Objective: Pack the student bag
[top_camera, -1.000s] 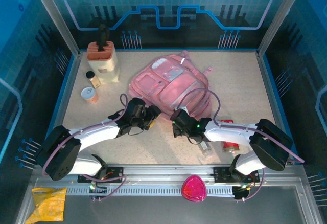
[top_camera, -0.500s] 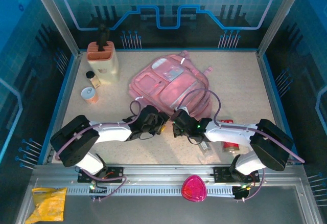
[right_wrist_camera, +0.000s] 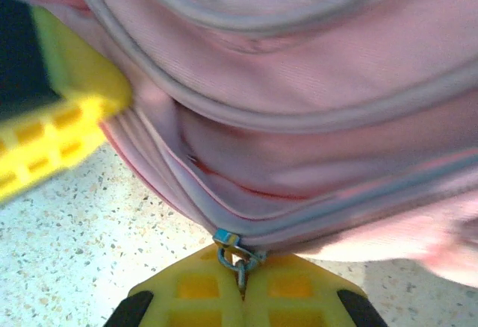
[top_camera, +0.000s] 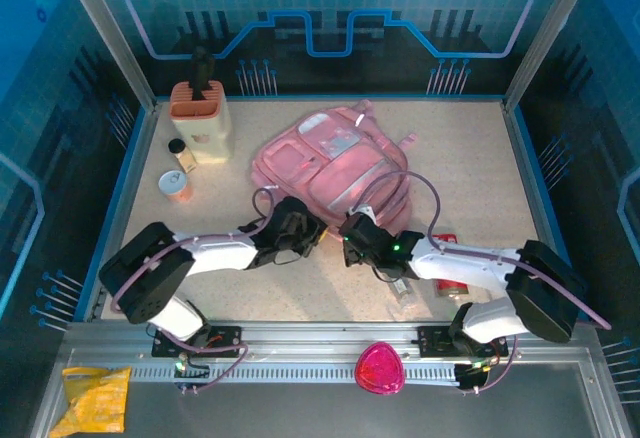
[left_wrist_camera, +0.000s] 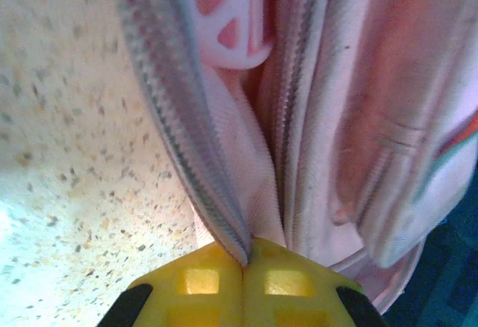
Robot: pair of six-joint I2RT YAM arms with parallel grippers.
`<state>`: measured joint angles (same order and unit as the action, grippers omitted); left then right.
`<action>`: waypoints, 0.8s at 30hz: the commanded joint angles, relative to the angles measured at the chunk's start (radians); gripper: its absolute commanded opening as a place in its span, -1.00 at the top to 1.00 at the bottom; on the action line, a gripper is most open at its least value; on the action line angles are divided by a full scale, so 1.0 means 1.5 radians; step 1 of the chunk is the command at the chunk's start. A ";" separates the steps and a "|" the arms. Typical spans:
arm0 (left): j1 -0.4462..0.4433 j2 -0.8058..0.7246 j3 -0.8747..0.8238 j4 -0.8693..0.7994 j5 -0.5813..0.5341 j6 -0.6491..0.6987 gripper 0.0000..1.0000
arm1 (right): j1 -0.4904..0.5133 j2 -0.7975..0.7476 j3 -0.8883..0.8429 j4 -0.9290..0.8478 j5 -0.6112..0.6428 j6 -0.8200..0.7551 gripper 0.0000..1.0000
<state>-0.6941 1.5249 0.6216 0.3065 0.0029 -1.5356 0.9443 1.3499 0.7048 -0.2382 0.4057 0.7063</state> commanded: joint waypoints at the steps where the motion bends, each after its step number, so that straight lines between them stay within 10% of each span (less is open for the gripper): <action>1: 0.089 -0.054 0.008 -0.109 -0.047 0.102 1.00 | -0.040 -0.057 -0.037 -0.062 0.013 -0.015 1.00; 8: 0.202 -0.083 0.056 -0.224 -0.007 0.260 1.00 | -0.147 -0.080 -0.057 -0.074 -0.018 -0.057 1.00; 16: 0.258 -0.049 0.123 -0.243 0.085 0.336 1.00 | -0.081 -0.064 -0.016 -0.058 -0.038 -0.037 1.00; 24: 0.255 -0.120 0.098 -0.302 0.092 0.358 -0.02 | -0.063 -0.032 -0.022 -0.040 -0.055 -0.018 1.00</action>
<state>-0.3103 1.4174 0.7906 -0.1066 0.1547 -1.0164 0.8436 1.3128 0.6846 -0.2630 0.3134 0.6552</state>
